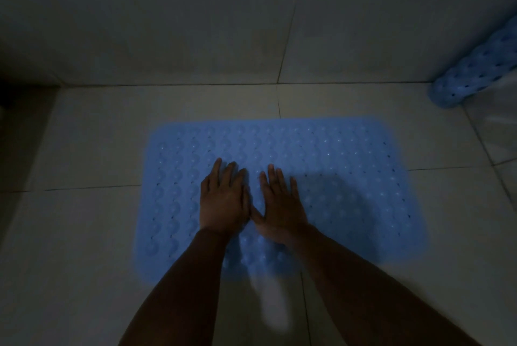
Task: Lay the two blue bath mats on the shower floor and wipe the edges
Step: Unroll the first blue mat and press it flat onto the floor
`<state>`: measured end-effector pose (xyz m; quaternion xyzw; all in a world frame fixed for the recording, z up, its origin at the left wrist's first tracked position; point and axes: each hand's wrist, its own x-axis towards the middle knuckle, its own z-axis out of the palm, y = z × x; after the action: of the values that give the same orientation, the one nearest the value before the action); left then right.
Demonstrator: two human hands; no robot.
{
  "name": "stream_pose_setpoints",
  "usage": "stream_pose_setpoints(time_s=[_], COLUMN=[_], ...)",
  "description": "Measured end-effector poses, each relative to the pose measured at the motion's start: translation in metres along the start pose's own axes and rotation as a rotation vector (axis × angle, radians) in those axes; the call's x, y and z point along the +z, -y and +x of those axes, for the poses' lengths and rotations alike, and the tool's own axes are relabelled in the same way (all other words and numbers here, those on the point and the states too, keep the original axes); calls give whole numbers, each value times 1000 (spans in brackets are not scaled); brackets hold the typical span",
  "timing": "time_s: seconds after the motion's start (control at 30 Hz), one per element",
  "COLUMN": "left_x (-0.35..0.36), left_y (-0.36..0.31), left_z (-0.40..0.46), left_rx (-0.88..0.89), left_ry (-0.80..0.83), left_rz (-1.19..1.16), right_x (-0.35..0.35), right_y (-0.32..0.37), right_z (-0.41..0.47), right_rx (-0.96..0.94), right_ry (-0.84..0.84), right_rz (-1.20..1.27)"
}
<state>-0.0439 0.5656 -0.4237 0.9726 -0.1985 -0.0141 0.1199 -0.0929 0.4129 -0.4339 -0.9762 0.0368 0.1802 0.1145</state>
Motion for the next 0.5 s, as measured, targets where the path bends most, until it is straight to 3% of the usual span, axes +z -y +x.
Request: stream_pose_setpoints(time_s=[0.07,0.2,0.33,0.5], left_x=[-7,-16,-5,31], left_y=[-4,-16,-42,-78], left_z=[4,8,6,-6], left_rx=[-51,-80,45,233], left_ry=[7,3,11,94], left_rz=[-12,-44,-57,-82], right_x=[-22,-83,-114,-103], right_y=[-2,-22,-50,-86], right_z=[5,24,29,22], right_rx=[-15,-31,-17,6], right_ry=[62,6,-128,-310], right_rz=[24,168,216,278])
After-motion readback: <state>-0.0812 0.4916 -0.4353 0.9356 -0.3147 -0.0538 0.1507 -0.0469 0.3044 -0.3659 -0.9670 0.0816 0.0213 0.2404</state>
